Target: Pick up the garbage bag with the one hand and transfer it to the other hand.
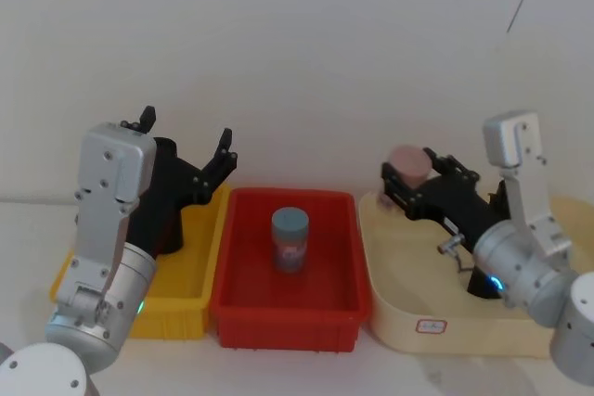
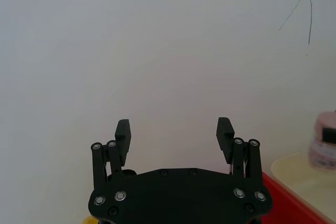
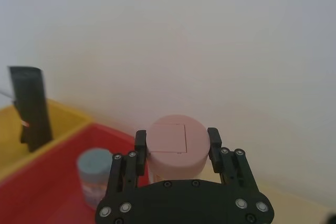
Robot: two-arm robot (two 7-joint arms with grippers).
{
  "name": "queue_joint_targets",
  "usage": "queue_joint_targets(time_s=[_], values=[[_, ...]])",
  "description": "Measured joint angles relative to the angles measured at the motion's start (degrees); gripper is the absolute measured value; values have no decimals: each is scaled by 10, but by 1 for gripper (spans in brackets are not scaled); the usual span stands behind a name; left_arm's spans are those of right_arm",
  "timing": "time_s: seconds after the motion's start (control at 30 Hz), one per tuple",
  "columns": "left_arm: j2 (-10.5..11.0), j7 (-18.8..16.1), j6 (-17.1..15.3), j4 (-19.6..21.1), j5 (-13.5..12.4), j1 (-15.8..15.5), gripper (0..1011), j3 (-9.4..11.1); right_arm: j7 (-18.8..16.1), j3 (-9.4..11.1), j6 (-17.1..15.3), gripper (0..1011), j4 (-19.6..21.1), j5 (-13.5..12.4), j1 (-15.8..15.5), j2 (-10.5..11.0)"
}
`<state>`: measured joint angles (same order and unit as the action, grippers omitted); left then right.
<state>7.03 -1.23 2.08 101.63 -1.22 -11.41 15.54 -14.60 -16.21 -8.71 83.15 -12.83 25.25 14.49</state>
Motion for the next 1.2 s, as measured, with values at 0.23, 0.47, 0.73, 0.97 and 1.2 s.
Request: queue_joint_targets(time_s=[0.23, 0.47, 0.73, 0.97, 1.2], values=[[0, 0, 0, 0, 0, 0, 1001, 0, 11, 17, -11, 667, -15, 2, -18, 11], [0, 0, 0, 0, 0, 0, 1001, 0, 14, 23, -21, 667, -29, 7, -30, 16], [0, 0, 0, 0, 0, 0, 1001, 0, 14, 26, -23, 804, -37, 12, -38, 18], [0, 0, 0, 0, 0, 0, 1001, 0, 14, 31, -18, 998, -29, 14, -44, 17], [0, 0, 0, 0, 0, 0, 1001, 0, 13, 38, -10, 1000, -3, 14, -49, 14]])
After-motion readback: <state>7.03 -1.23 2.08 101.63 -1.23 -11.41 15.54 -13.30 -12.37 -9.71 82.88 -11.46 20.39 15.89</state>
